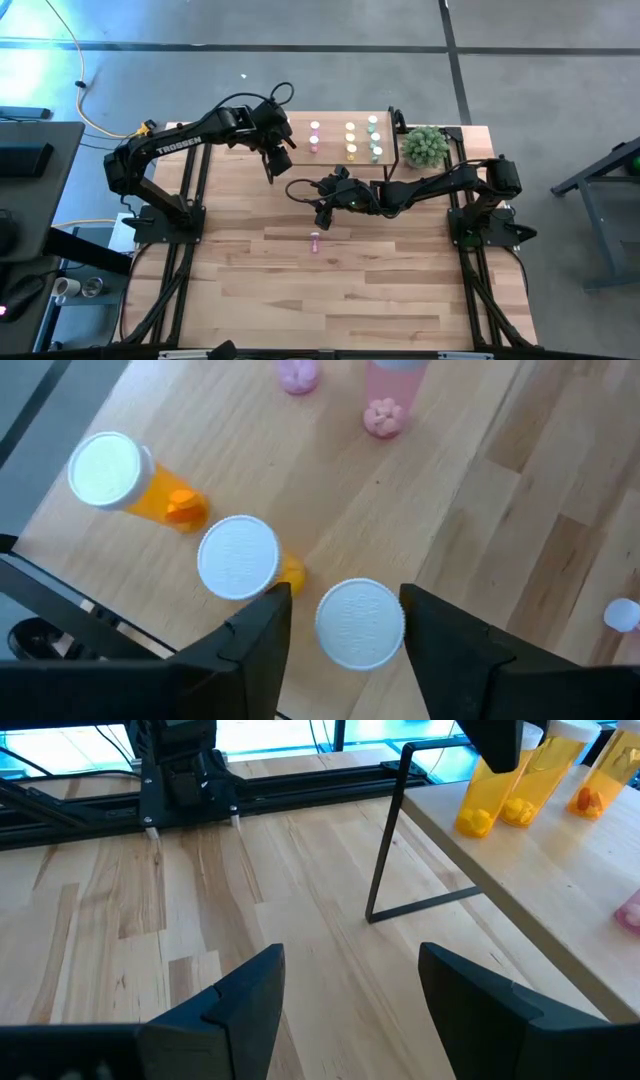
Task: Pick and place medicine bottles onto shelf by color
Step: Put the orange pill bottle on the shelf aligned with the other orange pill bottles, then put the pink pill bottle on the shelf aligned with the other pink pill bottles
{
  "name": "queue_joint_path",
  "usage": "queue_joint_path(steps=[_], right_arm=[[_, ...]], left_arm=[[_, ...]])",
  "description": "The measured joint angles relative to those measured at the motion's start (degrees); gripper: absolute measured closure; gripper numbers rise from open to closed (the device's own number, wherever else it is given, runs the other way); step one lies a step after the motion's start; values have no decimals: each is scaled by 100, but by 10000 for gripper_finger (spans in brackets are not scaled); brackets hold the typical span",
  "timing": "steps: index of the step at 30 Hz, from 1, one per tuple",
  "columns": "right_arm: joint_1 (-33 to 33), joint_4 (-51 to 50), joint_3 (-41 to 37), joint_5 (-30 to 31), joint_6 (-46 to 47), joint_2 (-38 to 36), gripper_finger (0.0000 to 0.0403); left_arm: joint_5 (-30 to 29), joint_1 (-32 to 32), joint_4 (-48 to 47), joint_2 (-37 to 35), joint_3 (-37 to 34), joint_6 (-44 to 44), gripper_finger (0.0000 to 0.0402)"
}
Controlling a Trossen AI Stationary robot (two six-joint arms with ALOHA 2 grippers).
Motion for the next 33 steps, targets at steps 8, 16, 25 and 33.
queue_joint_path(steps=[8,16,25,33], right_arm=[[0,-16,0,0,0,0,180],[0,-14,0,0,-2,0,180],[2,-12,0,0,-15,0,180],[0,-12,0,0,-17,0,180]], left_arm=[[25,-2,-11,-2,0,-11,227],[281,-4,-41,-4,-2,-17,229],[286,-4,-42,-7,-2,0,229],[257,-40,-298,-11,398,2,229]])
